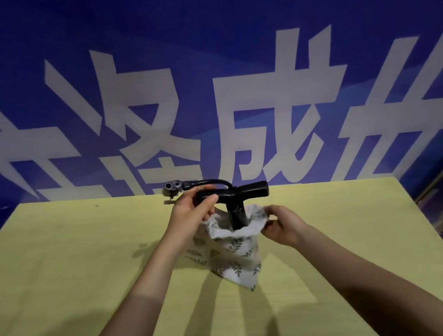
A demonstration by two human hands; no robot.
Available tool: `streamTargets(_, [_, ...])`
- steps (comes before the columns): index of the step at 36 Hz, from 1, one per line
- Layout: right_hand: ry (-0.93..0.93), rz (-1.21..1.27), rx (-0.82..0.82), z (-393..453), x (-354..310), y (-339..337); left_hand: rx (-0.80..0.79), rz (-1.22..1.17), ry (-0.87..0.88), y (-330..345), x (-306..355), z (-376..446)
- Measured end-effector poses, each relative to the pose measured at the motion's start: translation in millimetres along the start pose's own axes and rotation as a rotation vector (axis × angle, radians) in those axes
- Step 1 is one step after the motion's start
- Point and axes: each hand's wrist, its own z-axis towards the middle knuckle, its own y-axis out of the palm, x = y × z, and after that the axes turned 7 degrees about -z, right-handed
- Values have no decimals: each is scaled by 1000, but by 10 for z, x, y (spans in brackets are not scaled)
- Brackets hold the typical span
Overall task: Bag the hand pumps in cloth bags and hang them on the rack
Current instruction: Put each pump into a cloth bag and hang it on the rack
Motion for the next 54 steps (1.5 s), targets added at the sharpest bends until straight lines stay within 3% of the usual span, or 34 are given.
streamTargets(4, [97, 51, -26, -50, -87, 10, -3, -47, -14, -112, -8, 47])
streamTargets(9, [211, -139, 57, -20, 18, 2, -19, -99, -11, -231, -29, 124])
streamTargets(12, [124, -392, 65, -79, 42, 30, -11, -100, -2, -274, -26, 171])
streamTargets(17, [-185, -602, 46, -255, -289, 183, -39, -62, -3, -358, 46, 234])
streamTargets(20, [-332, -611, -39, -435, -559, 301, -67, -11, 28, -361, 124, 253])
streamTargets(23, [-382, -515, -154, -574, -732, 385, -95, 27, 71, -406, 190, 302])
streamTargets(26, [-410, -467, -161, -644, -801, 399, -94, 58, 98, -450, 228, 347])
streamTargets(28, [-425, -572, -93, -685, -808, 374, -43, 20, 110, -455, 225, 366])
streamTargets(31, [-491, -985, 108, -753, -781, 335, 29, -18, 97, -422, 215, 366])
streamTargets(34, [-618, -1466, 361, -750, -706, 314, 16, 33, 114, -379, 212, 344])
streamTargets(36, [-674, -1599, 477, -746, -645, 281, -19, 85, 122, -350, 219, 319])
streamTargets(40, [-637, -1453, 506, -763, -581, 168, -40, 134, 120, -303, 225, 272])
streamTargets(43, [-448, -1053, 261, -857, -598, 118, -19, 98, 131, -227, 219, 215])
streamTargets(48, [-249, -585, -120, -1018, -613, -10, 70, 4, 79, -161, 149, 167])
streamTargets(51, [-187, -298, -149, -1036, -574, -86, 58, -30, 78, -99, 124, 147])
streamTargets(54, [-245, -392, -63, -1016, -556, -178, 17, -38, 65, -5, 97, 105])
